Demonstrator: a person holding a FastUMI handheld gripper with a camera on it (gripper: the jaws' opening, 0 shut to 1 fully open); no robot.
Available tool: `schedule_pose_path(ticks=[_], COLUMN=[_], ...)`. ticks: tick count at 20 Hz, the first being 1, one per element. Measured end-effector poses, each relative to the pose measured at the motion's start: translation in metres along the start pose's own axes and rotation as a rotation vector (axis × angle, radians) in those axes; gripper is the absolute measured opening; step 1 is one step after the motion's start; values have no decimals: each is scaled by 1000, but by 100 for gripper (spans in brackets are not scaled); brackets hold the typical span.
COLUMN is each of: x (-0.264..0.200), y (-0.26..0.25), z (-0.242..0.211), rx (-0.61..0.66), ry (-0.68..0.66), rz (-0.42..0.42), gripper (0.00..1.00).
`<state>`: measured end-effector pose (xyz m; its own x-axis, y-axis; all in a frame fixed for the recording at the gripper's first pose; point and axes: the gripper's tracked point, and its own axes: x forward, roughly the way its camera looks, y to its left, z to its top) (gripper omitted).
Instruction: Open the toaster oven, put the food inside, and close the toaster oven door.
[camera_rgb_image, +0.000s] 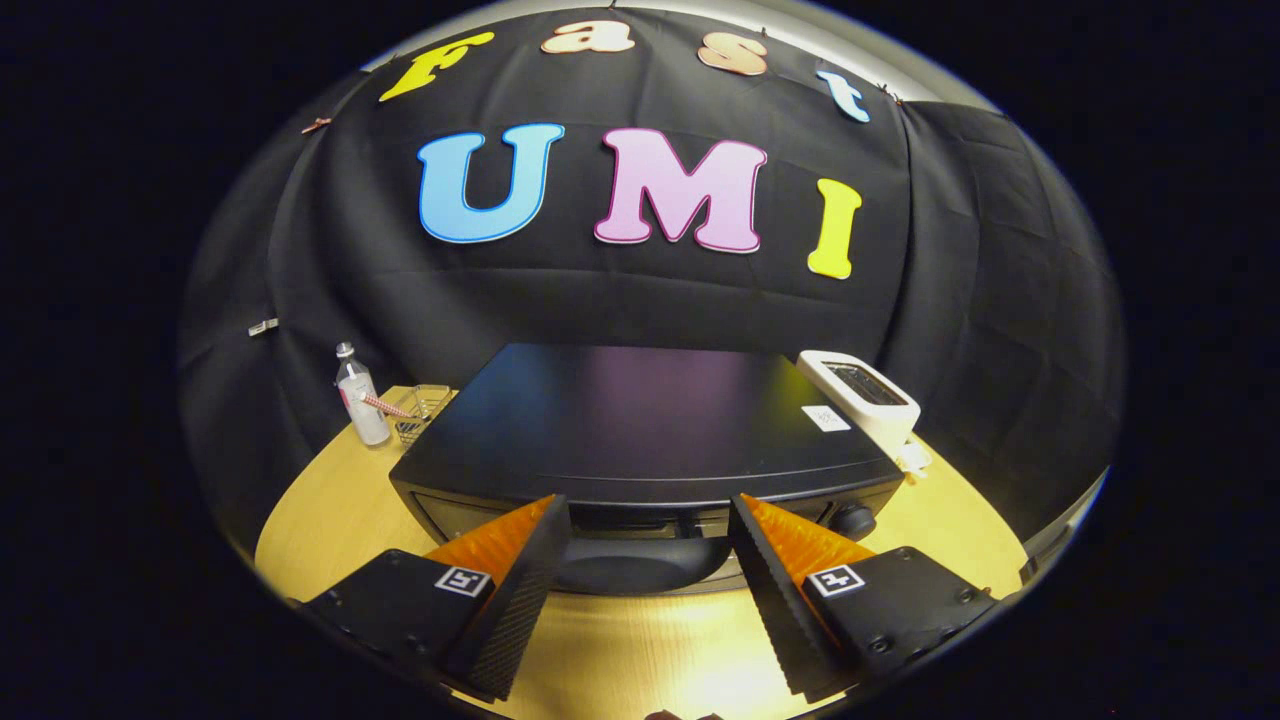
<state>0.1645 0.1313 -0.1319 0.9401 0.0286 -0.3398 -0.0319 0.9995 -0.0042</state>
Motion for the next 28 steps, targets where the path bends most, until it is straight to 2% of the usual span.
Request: schedule_pose_path(ticks=[2,11,23,28], x=[-1,-24,-74,-87], y=[2,0,-2,-2], z=[0,-18,-90,-134], rx=[21,20,10,6], ry=[9,35,161,248], rz=[6,17,73,89], gripper=[96,96,95,96])
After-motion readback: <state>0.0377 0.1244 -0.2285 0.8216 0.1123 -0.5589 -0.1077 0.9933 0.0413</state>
